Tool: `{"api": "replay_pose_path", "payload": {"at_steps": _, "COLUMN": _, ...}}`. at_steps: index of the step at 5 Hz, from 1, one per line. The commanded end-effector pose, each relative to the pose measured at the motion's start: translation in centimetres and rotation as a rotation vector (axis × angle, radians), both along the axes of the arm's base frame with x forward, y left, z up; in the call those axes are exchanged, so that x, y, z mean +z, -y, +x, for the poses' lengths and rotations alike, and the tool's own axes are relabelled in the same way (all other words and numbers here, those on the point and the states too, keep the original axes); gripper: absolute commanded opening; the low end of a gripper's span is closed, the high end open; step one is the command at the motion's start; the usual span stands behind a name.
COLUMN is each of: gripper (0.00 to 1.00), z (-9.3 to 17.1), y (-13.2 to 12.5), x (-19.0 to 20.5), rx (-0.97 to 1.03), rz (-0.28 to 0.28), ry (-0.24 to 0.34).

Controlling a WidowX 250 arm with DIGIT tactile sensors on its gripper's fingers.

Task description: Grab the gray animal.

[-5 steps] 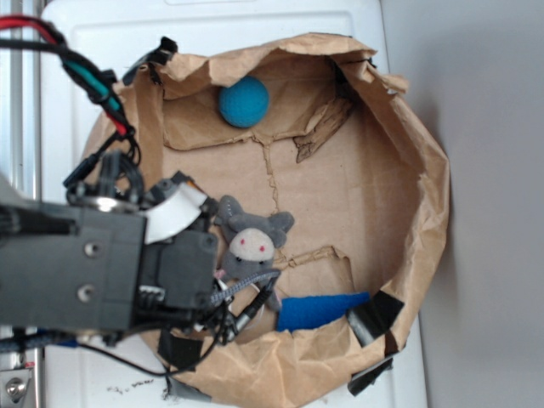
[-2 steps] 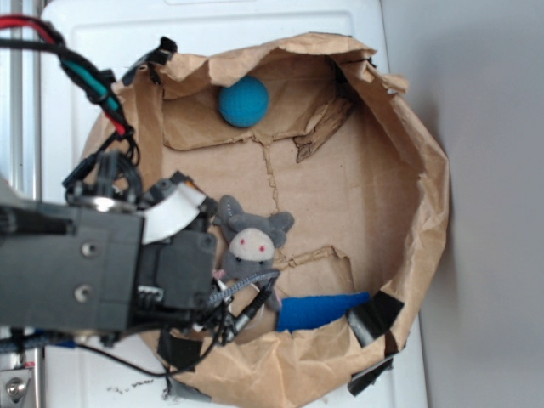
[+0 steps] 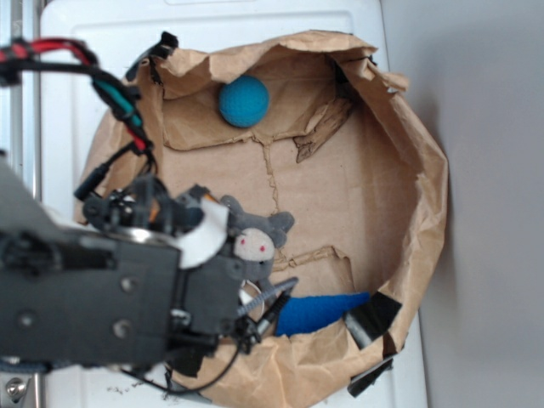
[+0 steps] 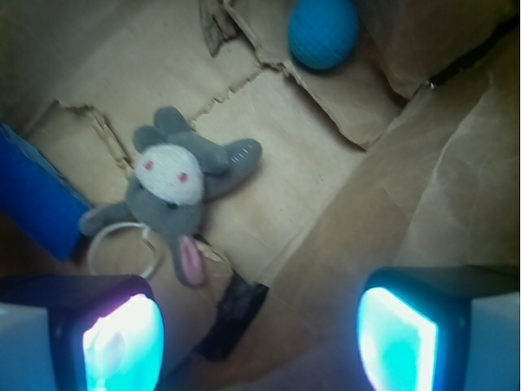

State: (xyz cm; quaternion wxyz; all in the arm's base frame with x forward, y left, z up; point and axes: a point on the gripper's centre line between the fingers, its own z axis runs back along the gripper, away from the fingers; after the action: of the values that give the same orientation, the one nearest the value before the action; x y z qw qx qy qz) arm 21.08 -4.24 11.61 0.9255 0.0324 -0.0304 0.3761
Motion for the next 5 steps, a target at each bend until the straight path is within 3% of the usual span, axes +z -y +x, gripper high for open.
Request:
{"api": "replay_pose_path", "payload": {"at_steps": 1, "gripper": 1.00, "z": 3.0, "y": 0.5, "x": 1.3, "rx": 0.013, "rz": -0.007, "ry": 0.049}}
{"api": "replay_pose_path", "payload": {"at_steps": 5, "gripper": 1.00, "z": 11.0, "y": -2.1, "x": -2.2, "rx": 0.125, "rz": 0.053, "ry": 0.029}}
